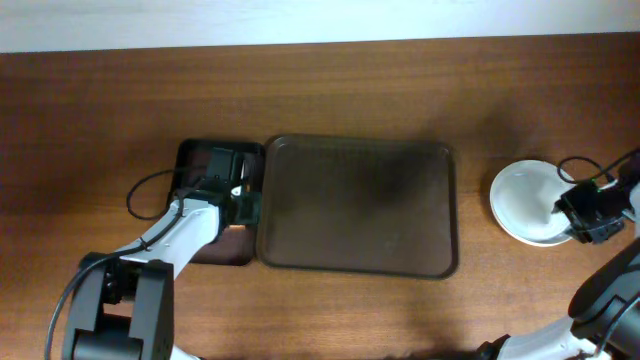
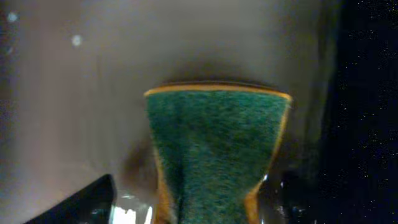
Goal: Clean dirty plates on tray and stack at the side
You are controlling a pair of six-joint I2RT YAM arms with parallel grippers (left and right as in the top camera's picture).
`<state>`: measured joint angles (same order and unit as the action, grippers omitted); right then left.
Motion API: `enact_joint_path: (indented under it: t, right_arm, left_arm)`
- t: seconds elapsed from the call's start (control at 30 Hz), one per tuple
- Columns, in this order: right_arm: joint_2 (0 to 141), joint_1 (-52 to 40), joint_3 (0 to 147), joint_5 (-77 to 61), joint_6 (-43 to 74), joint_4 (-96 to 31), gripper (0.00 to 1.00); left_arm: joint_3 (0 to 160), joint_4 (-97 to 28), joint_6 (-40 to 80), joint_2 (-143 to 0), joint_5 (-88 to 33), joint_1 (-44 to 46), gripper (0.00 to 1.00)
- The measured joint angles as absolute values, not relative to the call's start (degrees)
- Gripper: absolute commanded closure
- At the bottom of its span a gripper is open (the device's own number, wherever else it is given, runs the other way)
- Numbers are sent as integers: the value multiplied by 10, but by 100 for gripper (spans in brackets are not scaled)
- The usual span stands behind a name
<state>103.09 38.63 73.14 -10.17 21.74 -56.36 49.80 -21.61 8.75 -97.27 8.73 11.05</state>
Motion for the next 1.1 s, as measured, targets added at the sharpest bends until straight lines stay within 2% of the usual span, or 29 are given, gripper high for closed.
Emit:
enact_joint_path:
  t: [0.13, 0.27, 0.43, 0.5, 0.77, 1.03, 1.1]
  right_arm:
    - [1031, 319, 731, -190, 163, -554, 39]
    - [1031, 181, 731, -222, 114, -544, 22]
    - [1025, 41, 759, -178, 85, -579, 18]
    - [1008, 8, 765, -150, 83, -591, 1]
    - [833, -93, 745, -51, 119, -594, 1]
    - [552, -128, 563, 7, 165, -552, 1]
    - [503, -128, 544, 17, 170, -553, 1]
  left_arm:
    - [497, -216, 118, -947, 59, 80, 0]
    - [496, -217, 126, -851, 46, 64, 0]
    - [523, -331, 105, -841, 24, 64, 0]
    - [544, -383, 101, -841, 20, 64, 0]
    - [552, -478, 100, -806, -45, 44, 0]
    - [449, -474, 92, -442, -45, 44, 1]
    - [441, -474, 90, -392, -45, 44, 1]
